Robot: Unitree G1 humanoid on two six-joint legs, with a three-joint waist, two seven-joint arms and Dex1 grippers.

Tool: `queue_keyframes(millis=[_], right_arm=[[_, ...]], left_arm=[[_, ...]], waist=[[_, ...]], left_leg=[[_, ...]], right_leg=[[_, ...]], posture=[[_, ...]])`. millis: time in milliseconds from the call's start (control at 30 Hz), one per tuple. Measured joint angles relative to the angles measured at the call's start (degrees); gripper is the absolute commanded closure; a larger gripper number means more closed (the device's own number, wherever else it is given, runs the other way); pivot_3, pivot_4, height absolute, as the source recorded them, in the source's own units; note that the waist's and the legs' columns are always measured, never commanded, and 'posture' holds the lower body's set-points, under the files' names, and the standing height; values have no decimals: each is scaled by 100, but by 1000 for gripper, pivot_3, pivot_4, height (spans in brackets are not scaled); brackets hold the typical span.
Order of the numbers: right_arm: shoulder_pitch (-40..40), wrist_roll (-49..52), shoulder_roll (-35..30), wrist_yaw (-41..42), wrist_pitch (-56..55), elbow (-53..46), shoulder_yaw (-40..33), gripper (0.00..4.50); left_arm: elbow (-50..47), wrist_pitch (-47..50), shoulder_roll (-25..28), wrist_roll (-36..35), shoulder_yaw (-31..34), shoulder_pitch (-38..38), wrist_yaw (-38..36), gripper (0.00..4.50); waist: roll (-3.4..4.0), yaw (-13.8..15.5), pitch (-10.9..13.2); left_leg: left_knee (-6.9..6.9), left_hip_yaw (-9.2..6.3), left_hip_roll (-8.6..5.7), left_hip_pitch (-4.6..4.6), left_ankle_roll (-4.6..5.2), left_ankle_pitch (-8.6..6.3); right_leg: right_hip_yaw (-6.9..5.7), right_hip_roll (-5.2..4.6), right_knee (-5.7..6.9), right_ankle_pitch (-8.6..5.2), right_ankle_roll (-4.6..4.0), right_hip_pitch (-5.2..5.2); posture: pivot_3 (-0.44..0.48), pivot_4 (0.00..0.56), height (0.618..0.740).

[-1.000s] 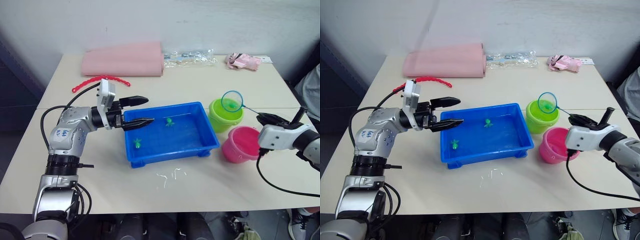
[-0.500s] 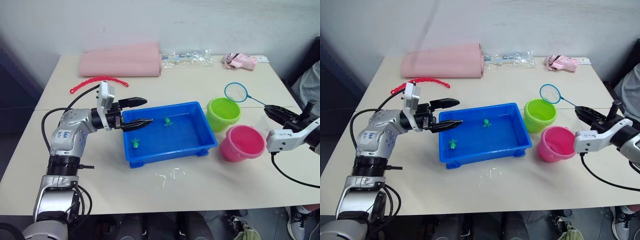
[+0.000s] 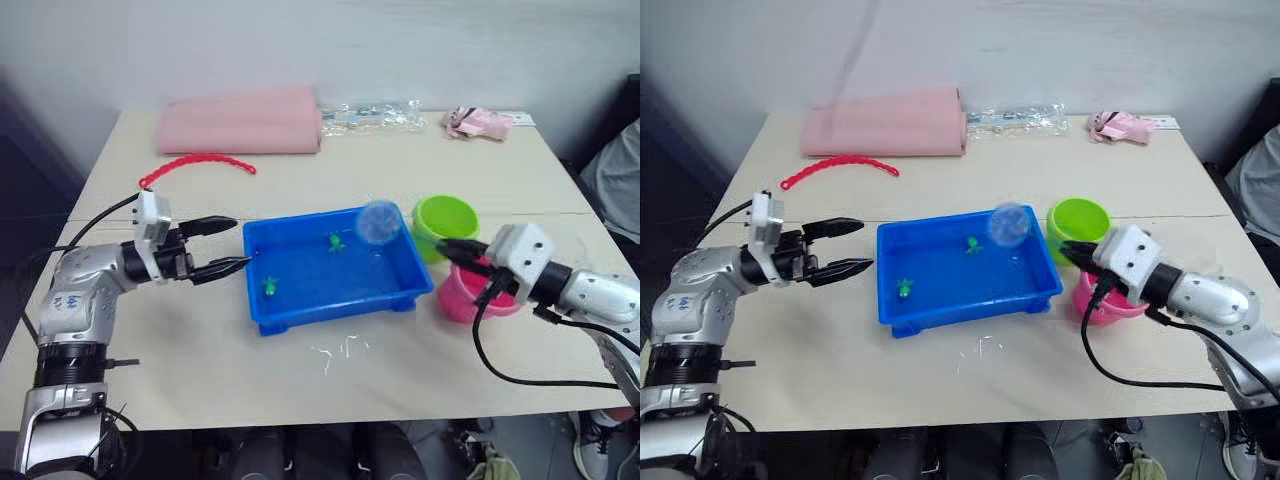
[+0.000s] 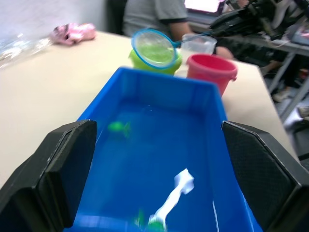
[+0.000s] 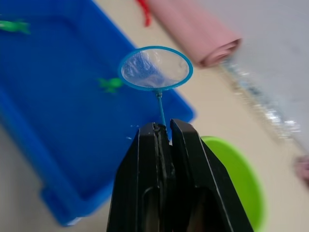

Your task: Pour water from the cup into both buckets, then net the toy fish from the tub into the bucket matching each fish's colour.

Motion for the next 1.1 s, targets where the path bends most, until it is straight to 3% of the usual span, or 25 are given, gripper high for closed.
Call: queue_keyframes(millis=[100,167,367,667,900,1100], right_arm=[[-564,500,-82,327,1998,-468,601,4500],[-846,512,-65,350,2744,-543,797,4500],[-1428,310,283,389,3942,-449,1313,4500],[-2073,-440,1653,206,3806,759,1593,4500],[-2109,-817,2133,63,3226,1164,1432,4500],[-1607,-975,2217,174,2411,941,1202,4500]], left_arm=[[-373,29,115,-20,215,371,151,25],[-582,118,180,-57,226,457,188,25],[-1023,403,286,-156,243,503,262,25],[-1229,583,245,-181,145,437,382,25],[-1247,609,190,-181,76,409,449,25],[-1248,615,162,-181,19,399,486,25]], waist=[[0,70,0],[0,52,0],[0,40,0],[-2,38,-1],[-2,30,-1],[-2,37,-1]], left_leg=[[16,-12,-26,-15,16,-10],[15,-11,-26,-17,16,-10],[12,-7,-26,-17,15,-10],[10,4,-28,-21,14,-10],[8,5,-25,-20,13,-10],[6,5,-25,-21,12,-11]], right_leg=[[-13,-51,-3,0,0,-3],[-19,-56,-1,0,0,-5],[-34,-49,4,0,0,-7],[-30,-42,10,0,1,-14],[-29,-37,7,0,1,-14],[-28,-36,5,0,1,-14]], posture=[[0,150,740],[0,150,740],[0,150,740],[0,150,740],[0,150,740],[0,150,740]])
